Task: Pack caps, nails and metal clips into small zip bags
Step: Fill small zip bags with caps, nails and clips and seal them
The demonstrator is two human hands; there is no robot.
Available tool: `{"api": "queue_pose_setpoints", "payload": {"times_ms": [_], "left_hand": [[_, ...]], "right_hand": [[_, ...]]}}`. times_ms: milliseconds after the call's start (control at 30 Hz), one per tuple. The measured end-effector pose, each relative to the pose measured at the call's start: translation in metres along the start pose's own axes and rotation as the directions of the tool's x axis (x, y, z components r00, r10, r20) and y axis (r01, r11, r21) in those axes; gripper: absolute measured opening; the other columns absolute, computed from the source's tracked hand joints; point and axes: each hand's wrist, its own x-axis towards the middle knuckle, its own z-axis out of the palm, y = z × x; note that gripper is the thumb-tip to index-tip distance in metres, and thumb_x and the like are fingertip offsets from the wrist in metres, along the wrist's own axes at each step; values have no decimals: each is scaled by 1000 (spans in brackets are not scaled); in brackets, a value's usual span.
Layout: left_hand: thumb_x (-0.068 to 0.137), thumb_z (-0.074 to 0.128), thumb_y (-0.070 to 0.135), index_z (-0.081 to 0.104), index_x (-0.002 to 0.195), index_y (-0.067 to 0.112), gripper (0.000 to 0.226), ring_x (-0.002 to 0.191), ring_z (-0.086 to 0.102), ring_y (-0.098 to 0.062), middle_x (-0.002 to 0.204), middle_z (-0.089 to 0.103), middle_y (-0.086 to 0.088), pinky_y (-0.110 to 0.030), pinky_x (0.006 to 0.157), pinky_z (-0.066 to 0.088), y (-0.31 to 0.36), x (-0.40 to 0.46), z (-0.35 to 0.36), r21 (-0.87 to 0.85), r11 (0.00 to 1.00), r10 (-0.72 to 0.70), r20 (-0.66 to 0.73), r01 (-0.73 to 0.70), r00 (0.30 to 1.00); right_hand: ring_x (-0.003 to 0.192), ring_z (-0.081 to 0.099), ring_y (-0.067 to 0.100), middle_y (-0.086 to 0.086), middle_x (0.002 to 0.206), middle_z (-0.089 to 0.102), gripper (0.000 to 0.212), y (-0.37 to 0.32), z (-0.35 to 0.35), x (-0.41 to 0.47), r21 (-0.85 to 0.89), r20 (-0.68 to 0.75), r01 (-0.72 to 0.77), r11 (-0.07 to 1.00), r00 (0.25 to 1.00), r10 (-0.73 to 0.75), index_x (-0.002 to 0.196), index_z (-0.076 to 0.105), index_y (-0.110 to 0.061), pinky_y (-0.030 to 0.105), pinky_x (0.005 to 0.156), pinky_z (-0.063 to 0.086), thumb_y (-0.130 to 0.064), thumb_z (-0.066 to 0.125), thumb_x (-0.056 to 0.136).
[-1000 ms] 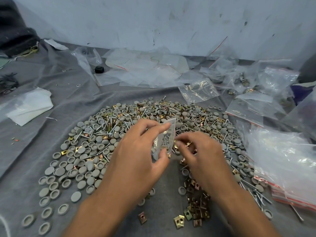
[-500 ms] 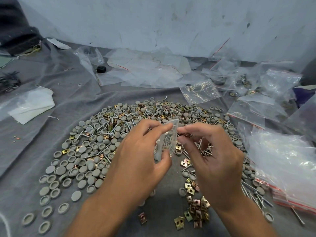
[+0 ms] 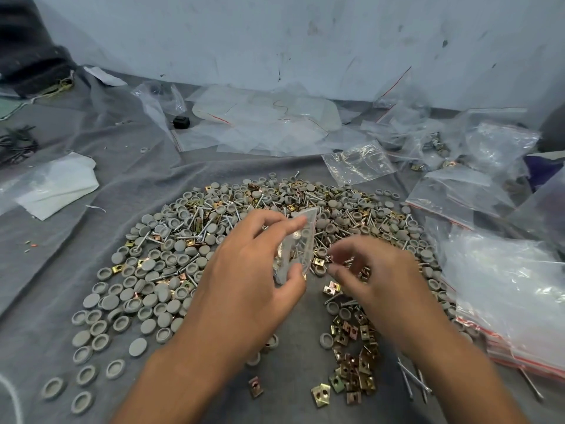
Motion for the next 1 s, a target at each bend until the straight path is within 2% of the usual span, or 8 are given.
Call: {"api": "queue_pose_setpoints", "payload": {"times_ms": [67,167,400,600,700,800,900,1000], "left_hand": [[86,62,35,53,141,32,57,98,48,8,118,44,26,-7,85,37,1,0,0,-1,1000,0,2,0,1000],[85,62,35,54,141,32,56,97,49,7,118,44,26,-7,85,37,1,0,0,-8,1000,-4,8,4,1000],[85,63,33,55,140,31,56,95,50,4,118,45,24,-11,86,38,1,0,1,-15,1000,-5,3,5,1000],[85,62,33,55,140,32,56,97,49,5,118,45,25,-10,87,39,0,0,2,-7,1000,-4,0,4,1000],[85,62,35,53,142,32,57,97,48,6,119,45,25,-10,88,38,0,0,2,0,1000,-1,14,1,1000],[85,62,35,53,142,32,58,98,48,5,118,45,25,-12,88,39,1,0,1,-5,1000,0,18,0,1000],[84,63,34,53,141,34,59,99,47,9,117,43,29,-11,85,37,4,0,2,-22,1000,0,13,0,1000],[83,63,36,53,141,35,59,99,46,10,117,43,28,-11,84,37,6,0,4,-24,1000,7,17,-7,1000]], "right_hand": [[94,53,-6,-28,101,56,24,6,4,0,-208,214,-43,977,973,88,111,63,-44,19,84,50,-48,71,89],[103,50,-1,-26,109,55,29,5,11,0,-320,253,-40,947,959,126,117,61,-45,27,88,50,-52,68,90],[84,49,-7,-24,92,52,17,6,17,4,-258,294,-24,966,950,103,103,63,-40,15,77,44,-29,71,93],[91,58,-2,-22,98,57,24,8,24,2,-162,241,-44,986,967,83,108,61,-40,25,84,56,-26,70,91],[88,62,-7,-23,92,63,24,7,22,0,-10,117,-56,998,991,57,108,65,-37,14,79,55,-22,73,90],[88,68,-4,-23,92,70,23,0,9,0,198,-151,58,978,988,-28,107,72,-28,10,74,53,-15,76,88],[87,71,10,-15,98,73,20,-11,0,1,263,-432,283,922,889,-150,106,73,-20,17,71,52,-11,75,88],[94,70,10,-4,104,74,19,-20,3,0,196,-512,431,881,811,-283,108,72,-10,19,77,53,-11,76,89]]}}
